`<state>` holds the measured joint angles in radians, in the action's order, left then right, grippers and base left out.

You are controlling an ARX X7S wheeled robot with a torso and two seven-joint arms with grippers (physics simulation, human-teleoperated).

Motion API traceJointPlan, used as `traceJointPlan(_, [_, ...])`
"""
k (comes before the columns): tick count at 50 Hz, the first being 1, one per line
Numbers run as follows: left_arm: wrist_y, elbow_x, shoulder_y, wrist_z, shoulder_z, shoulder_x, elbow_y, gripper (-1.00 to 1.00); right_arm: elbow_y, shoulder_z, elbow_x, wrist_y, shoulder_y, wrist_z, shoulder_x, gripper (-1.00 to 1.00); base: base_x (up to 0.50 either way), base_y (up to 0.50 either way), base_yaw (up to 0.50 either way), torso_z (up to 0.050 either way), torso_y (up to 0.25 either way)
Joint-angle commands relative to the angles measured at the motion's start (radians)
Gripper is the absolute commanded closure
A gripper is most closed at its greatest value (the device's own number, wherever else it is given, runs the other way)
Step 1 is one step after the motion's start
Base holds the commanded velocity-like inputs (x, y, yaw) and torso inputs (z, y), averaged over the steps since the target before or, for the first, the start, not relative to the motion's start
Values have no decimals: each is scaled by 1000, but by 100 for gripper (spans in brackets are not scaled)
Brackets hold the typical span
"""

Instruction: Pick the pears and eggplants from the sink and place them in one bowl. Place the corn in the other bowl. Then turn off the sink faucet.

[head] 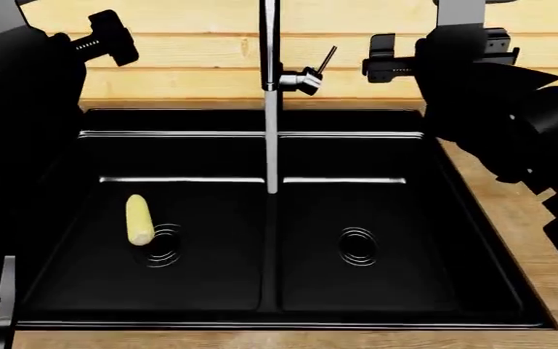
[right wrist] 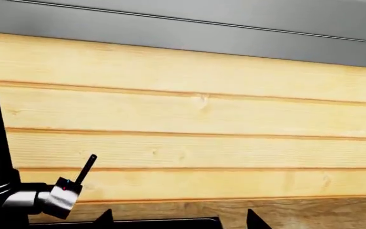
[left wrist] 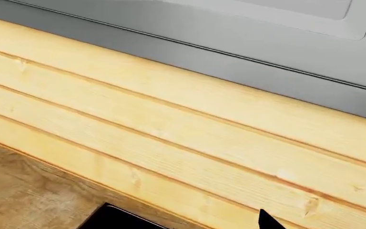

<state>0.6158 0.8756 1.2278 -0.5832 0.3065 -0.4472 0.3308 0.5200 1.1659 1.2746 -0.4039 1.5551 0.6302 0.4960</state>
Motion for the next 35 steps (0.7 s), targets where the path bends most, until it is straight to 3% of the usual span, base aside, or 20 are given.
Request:
traceJointPlan(1, [10, 9, -5, -10, -7, -13, -16, -100, -17, -9, 1, 8, -8, 18, 18, -100, 500, 0, 0, 0, 0])
traceJointPlan(24, [24, 43, -42, -15, -27, -36, -59, -100, -97, -15, -11, 27, -27, 47, 56, -100, 469, 13, 0, 0, 1])
traceJointPlan(30, [133, 137, -71, -31, -35, -82, -198, -100, -131, -26, 0, 26, -28, 59, 78, -100, 0, 0, 0, 0, 0])
traceJointPlan(32, [217, 194, -64, -69, -38, -103, -245, -100, -142, -29, 3, 26, -27, 60, 85, -100, 0, 0, 0, 0, 0])
traceJointPlan(35, [326, 272, -65, -219, -72, -124, -311, -100, -154, -30, 4, 23, -25, 59, 90, -100, 0, 0, 0, 0, 0])
